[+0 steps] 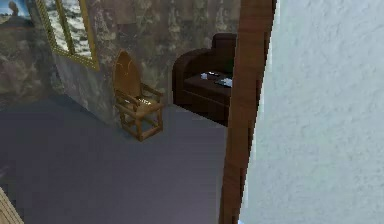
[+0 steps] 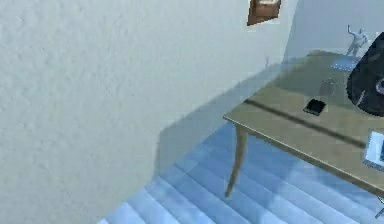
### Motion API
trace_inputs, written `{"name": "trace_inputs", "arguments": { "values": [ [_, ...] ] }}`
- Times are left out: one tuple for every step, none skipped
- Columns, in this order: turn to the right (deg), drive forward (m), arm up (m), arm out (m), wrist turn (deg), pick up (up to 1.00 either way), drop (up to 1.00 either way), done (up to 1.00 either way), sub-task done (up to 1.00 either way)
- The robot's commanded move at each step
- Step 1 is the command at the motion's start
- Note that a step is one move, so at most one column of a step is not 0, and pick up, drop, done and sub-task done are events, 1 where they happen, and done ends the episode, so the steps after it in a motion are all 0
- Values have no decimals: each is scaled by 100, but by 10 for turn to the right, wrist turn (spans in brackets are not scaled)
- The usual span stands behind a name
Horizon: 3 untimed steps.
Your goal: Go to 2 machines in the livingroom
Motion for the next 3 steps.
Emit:
{"name": "trace_inputs", "arguments": {
  "values": [
    [0,40,0,0,0,0,0,0,0],
    [0,40,0,0,0,0,0,0,0],
    [-420,0,0,0,0,0,0,0,0]
  ]
}}
